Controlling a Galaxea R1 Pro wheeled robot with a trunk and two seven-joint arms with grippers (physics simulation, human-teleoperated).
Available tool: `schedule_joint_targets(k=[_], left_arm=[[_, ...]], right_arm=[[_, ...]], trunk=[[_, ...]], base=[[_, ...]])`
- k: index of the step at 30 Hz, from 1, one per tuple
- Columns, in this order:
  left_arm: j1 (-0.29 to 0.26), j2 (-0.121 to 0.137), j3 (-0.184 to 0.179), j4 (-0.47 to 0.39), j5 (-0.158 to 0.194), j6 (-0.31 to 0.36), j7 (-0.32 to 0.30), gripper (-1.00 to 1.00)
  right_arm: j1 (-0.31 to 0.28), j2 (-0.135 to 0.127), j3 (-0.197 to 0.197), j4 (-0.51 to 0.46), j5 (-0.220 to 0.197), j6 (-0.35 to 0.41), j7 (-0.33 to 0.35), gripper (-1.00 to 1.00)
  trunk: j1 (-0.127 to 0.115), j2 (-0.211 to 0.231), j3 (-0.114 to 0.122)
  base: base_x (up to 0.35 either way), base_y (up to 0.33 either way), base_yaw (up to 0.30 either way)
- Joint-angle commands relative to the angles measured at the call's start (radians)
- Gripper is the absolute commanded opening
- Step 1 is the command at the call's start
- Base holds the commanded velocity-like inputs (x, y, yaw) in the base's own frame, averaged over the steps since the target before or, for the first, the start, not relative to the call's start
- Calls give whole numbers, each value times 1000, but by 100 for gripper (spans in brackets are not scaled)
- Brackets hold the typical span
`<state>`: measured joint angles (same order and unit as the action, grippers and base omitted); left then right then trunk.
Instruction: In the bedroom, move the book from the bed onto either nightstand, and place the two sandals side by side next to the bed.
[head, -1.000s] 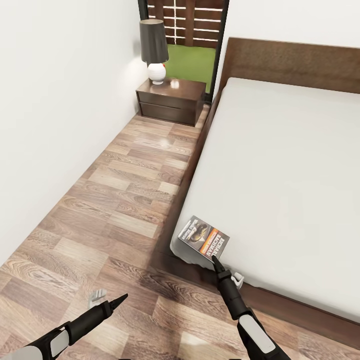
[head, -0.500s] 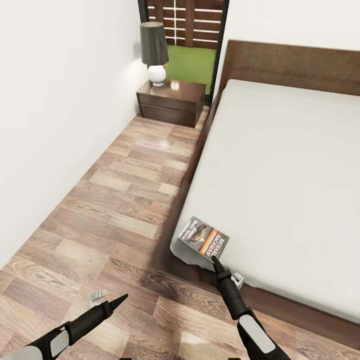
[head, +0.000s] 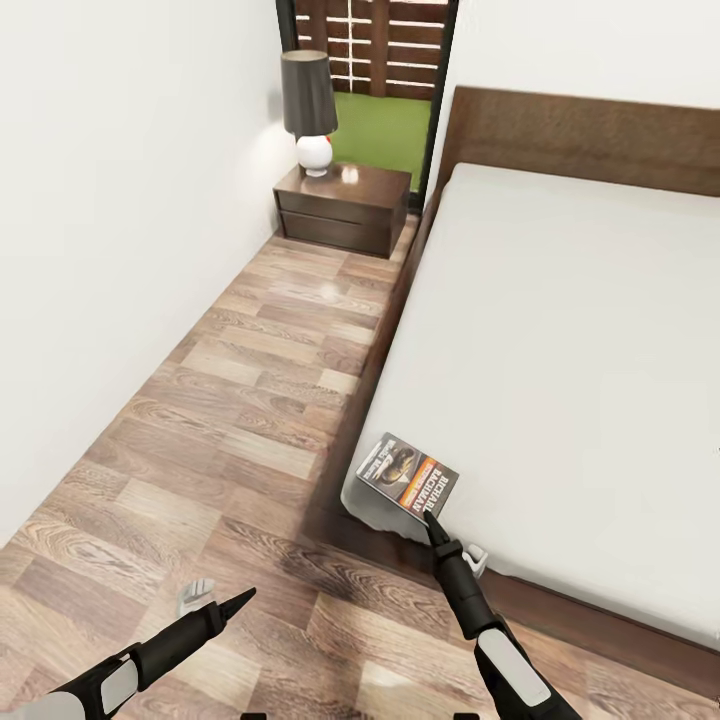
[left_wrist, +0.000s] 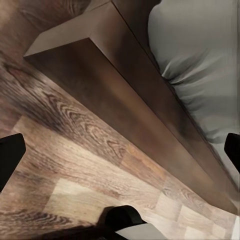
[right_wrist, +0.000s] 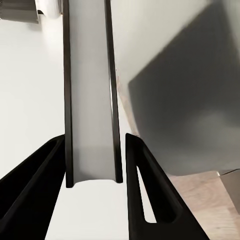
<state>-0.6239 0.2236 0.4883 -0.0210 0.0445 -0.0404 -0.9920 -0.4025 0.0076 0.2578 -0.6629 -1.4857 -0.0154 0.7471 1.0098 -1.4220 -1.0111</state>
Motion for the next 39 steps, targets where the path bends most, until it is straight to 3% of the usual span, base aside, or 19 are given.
schedule_joint_targets(k=[1, 13, 15, 18, 20, 22, 23, 24, 25, 28, 29, 31, 34, 37, 39], left_arm=[[0, 0, -5, 1, 5, -4, -2, 100], [0, 2, -4, 1, 5, -4, -8, 100], [0, 2, -4, 1, 5, -4, -8, 100], [0, 2, -5, 1, 5, -4, -8, 100], [0, 2, -5, 1, 5, -4, -8, 100], [0, 3, -5, 1, 5, -4, -7, 100], [0, 3, -5, 1, 5, -4, -7, 100], [0, 4, -5, 1, 4, -4, -6, 100], [0, 5, -5, 1, 4, -5, -6, 100], [0, 5, -6, 1, 1, -5, -5, 100], [0, 5, -6, 1, -3, -6, -6, 100], [0, 5, -7, 1, -11, -6, -7, 100], [0, 5, -7, 1, -48, -6, -9, 100], [0, 5, -7, 1, -76, -6, -14, 100], [0, 4, -8, 2, -88, -6, -17, 100]], right_arm=[[-1, -1, 4, 0, -9, -2, 3, -100], [0, -3, 15, -165, 10, -2, 4, -100], [0, -6, 24, -193, 44, 6, 4, -100], [0, -10, 50, -213, 131, 14, 5, -100], [0, -30, 65, -222, 225, 17, 6, -100], [4, -76, 72, -226, 317, 23, 6, -100], [8, -92, 74, -226, 336, 28, 6, -100], [20, -127, 75, -226, 370, 46, 6, -100], [38, -189, 77, -226, 406, 91, 6, -100], [54, -345, 78, -220, 435, 195, 7, -100], [70, -438, 78, -218, 439, 221, 28, -100], [102, -504, 78, -217, 442, 238, 75, -100], [144, -562, 78, -214, 445, 251, 194, -100], [155, -576, 79, -180, 456, 254, 256, -100], [158, -579, 80, -133, 495, 255, 274, -100]], trunk=[[-4, 7, 3], [-50, 91, 40], [-58, 105, 47], [-69, 126, 56], [-77, 140, 62], [-84, 154, 69], [-88, 161, 72], [-92, 168, 75], [-96, 175, 78], [-107, 196, 87], [-111, 203, 90], [-119, 217, 97], [-130, 238, 106], [-142, 259, 116], [-150, 273, 122]], base=[[0, 0, 0], [0, 0, 0], [0, 0, 0], [0, 0, 0], [0, 0, 0], [0, 0, 0], [0, 0, 0], [0, 0, 0], [0, 0, 0], [0, 0, 0], [0, 0, 0], [0, 0, 0], [0, 0, 0], [0, 0, 0], [0, 0, 0]])
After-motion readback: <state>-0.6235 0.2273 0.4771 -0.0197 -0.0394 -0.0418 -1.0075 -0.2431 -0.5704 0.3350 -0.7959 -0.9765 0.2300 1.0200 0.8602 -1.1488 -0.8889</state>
